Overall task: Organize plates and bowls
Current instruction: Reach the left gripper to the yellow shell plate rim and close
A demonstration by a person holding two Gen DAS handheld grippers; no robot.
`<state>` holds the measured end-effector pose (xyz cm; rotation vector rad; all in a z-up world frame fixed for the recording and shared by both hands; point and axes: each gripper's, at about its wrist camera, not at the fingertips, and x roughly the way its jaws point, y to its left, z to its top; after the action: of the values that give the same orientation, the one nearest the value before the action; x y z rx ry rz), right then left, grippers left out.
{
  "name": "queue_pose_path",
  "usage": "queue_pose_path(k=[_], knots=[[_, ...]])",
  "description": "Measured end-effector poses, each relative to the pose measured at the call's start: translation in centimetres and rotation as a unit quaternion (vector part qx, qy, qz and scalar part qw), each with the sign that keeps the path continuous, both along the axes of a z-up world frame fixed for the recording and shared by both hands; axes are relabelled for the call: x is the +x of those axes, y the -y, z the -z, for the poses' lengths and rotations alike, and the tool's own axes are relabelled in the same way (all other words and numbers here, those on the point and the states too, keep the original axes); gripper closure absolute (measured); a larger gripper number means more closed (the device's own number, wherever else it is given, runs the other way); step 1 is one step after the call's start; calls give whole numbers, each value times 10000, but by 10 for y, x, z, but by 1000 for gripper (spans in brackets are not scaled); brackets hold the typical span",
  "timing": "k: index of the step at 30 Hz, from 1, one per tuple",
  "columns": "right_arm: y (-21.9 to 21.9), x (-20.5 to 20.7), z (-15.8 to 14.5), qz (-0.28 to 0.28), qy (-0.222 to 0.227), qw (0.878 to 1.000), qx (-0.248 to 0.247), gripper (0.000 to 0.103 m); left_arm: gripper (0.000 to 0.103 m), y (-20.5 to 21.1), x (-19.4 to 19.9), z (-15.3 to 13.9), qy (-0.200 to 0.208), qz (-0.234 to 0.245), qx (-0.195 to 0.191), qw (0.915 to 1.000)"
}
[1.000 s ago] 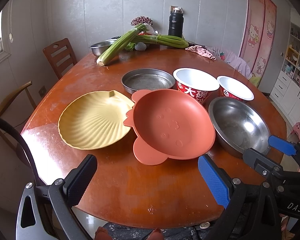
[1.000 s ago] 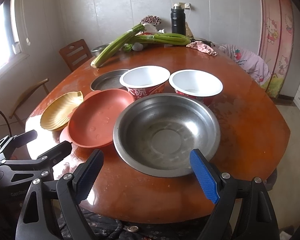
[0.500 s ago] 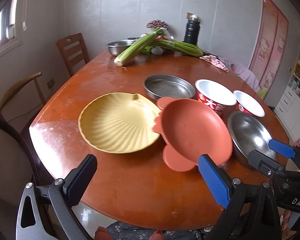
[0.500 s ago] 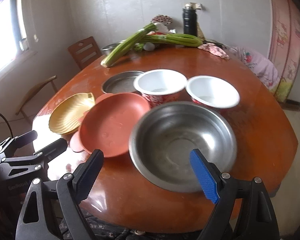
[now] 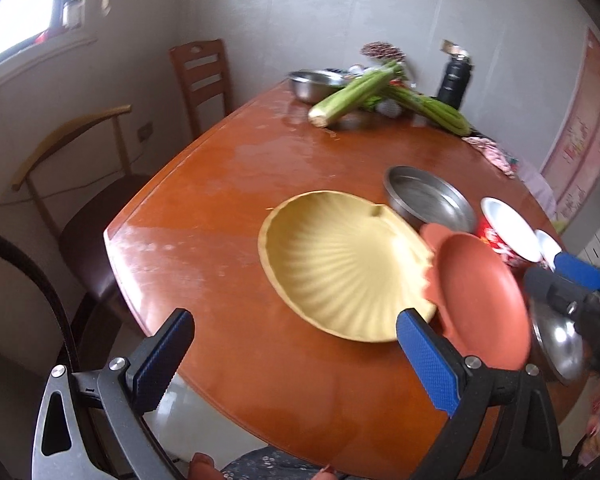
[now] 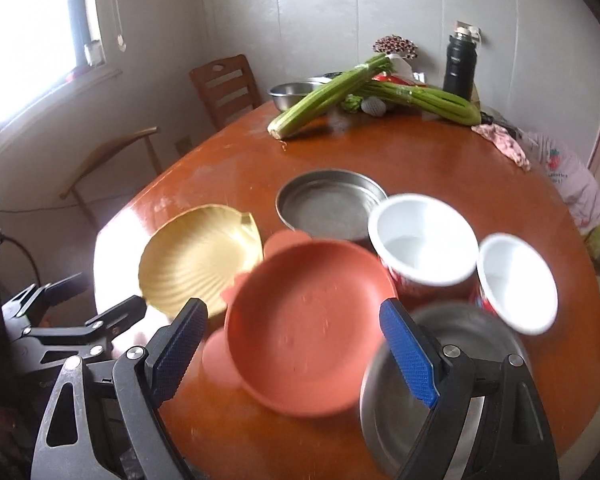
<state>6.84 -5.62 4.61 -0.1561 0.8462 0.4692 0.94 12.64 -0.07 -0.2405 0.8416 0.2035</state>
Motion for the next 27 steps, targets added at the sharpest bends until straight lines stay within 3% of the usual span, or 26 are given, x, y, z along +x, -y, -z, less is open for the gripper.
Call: queue_pose_path(k=[8,19,23,27], knots=[[-58,41,8,-438,-264,9985,-208,14,2,-32,14,12,-214,-87,-237,9995],[-105,77,36,-736,-596,9944,-467,17,2,-41,36,20,-372,247,-492,9978],[-114,87,47,-830,-766,9921,-546,35,2,-39,45,24,-446,350,-562,9968],[-122,93,59,-850,-817,9903,-733,40,7,-36,49,27,-516,355,-535,9966]])
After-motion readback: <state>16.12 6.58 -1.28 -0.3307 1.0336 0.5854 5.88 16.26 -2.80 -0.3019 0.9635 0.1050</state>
